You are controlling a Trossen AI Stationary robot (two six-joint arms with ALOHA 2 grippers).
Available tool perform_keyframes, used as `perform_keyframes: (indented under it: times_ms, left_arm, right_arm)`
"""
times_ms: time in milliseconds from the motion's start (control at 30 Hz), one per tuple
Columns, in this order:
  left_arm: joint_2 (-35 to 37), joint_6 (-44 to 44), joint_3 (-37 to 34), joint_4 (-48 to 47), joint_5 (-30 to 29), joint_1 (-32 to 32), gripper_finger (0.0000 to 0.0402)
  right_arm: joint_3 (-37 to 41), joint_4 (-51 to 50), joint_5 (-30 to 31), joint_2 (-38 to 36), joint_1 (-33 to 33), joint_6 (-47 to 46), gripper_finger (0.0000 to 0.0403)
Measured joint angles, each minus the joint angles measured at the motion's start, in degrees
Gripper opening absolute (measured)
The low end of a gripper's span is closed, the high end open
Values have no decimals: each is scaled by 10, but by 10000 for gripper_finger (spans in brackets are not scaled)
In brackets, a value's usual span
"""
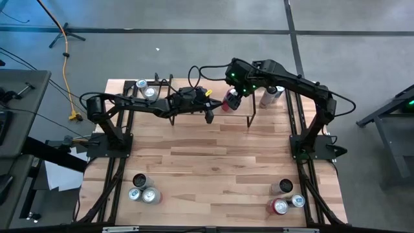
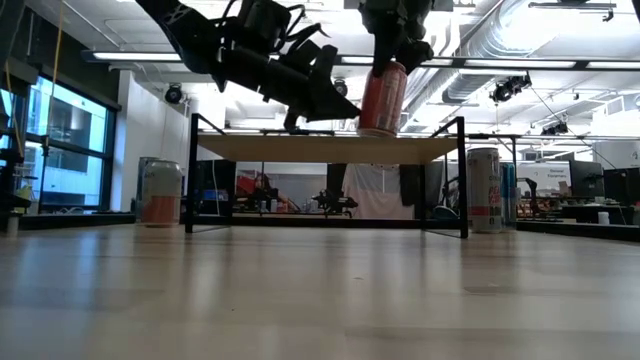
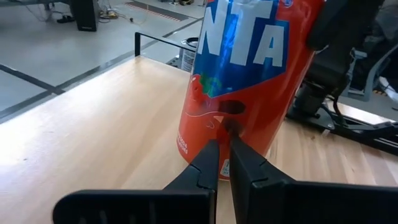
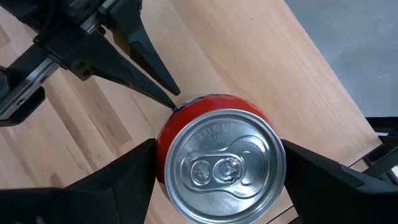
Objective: Place canned beverage on shelf
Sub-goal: Put the top red soda can on the shelf
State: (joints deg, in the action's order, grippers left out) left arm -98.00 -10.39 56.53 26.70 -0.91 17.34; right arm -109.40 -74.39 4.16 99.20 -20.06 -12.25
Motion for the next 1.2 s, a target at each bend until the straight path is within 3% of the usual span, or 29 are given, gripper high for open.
perform_keyframes:
  times_ms: [1200]
  left_arm:
    - [-35,9,-1,6,-8,-1,0]
  right_arm:
    - [1,17,23,6,-2,1,293]
